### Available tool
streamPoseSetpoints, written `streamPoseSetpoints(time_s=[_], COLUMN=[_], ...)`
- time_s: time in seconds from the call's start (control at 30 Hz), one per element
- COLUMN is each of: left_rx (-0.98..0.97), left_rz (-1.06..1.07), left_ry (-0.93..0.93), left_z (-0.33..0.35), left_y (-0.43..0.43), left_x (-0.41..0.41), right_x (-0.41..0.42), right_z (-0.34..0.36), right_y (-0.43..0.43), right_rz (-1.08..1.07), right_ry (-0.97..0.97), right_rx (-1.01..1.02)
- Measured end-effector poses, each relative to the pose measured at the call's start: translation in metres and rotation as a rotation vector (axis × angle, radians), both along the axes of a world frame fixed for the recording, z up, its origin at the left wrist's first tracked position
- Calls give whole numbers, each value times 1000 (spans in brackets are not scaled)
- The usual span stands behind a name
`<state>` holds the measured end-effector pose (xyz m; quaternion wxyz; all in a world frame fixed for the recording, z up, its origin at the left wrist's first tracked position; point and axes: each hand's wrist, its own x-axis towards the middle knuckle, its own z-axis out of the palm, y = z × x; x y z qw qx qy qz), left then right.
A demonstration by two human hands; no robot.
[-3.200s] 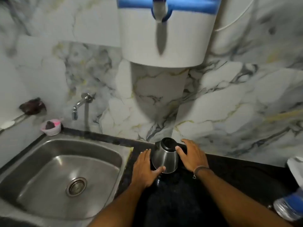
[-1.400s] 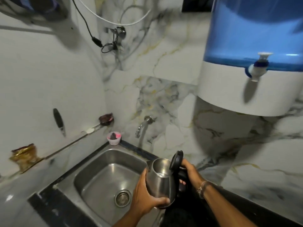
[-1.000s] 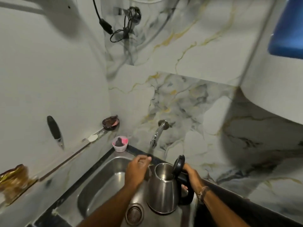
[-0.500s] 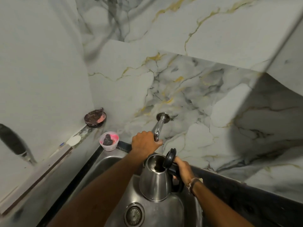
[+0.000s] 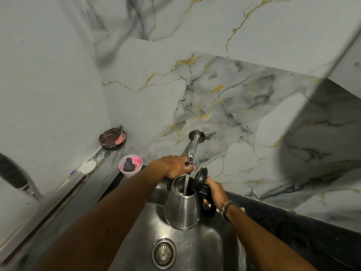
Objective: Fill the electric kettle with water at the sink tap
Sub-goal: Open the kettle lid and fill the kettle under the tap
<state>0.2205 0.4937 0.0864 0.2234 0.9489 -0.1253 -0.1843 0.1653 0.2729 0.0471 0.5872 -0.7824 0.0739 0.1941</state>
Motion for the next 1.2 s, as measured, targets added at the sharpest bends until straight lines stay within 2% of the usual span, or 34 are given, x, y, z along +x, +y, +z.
streamPoseSetpoints(time_s=[0.4, 1.2], left_rx=[117, 89], left_rz=[-16, 5], left_ry=[80, 101], left_z=[7, 10], left_y=[-3, -4], left_x=[7, 4], right_x=[-1, 12], right_z=[-1, -16], right_y=[-1, -5], right_rz=[1, -4], right_ry=[-45, -7], right_rx=[15, 60])
